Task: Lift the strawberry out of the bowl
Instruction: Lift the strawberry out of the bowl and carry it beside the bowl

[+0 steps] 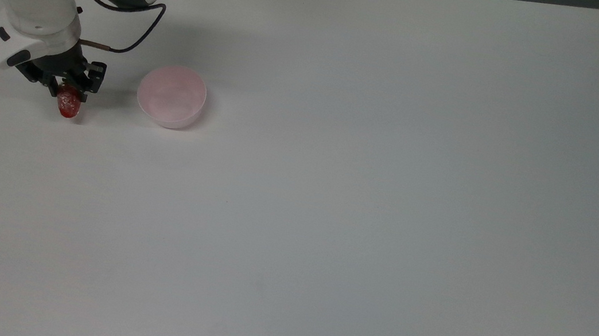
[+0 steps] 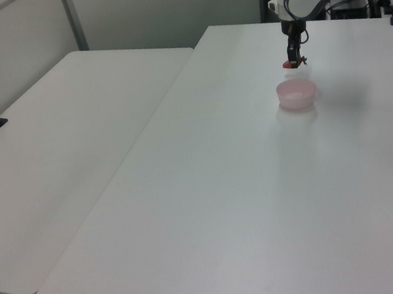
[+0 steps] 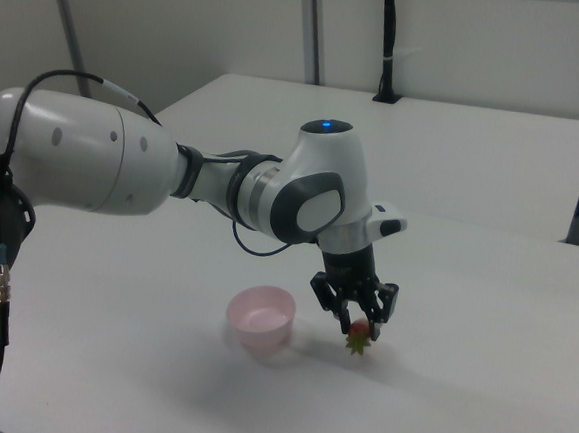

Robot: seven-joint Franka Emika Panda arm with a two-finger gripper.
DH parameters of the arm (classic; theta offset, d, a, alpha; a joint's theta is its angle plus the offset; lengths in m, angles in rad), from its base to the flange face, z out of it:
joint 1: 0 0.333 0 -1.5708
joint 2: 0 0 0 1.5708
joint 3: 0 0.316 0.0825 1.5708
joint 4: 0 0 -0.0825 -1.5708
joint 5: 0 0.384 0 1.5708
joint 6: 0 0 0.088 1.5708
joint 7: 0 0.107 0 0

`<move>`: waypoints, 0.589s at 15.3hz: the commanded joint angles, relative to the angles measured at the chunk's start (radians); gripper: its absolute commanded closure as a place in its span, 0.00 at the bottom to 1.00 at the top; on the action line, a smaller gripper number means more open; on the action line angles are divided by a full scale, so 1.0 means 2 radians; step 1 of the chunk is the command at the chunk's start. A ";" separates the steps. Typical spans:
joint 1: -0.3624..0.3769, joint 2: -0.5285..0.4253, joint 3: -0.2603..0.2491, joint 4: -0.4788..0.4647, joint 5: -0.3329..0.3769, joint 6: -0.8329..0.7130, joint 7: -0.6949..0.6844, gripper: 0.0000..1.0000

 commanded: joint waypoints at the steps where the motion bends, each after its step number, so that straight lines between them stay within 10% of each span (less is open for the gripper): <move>1: -0.001 0.001 -0.001 0.010 -0.004 0.000 -0.009 0.12; 9: 0.007 -0.077 0.010 0.017 0.003 -0.089 0.048 0.00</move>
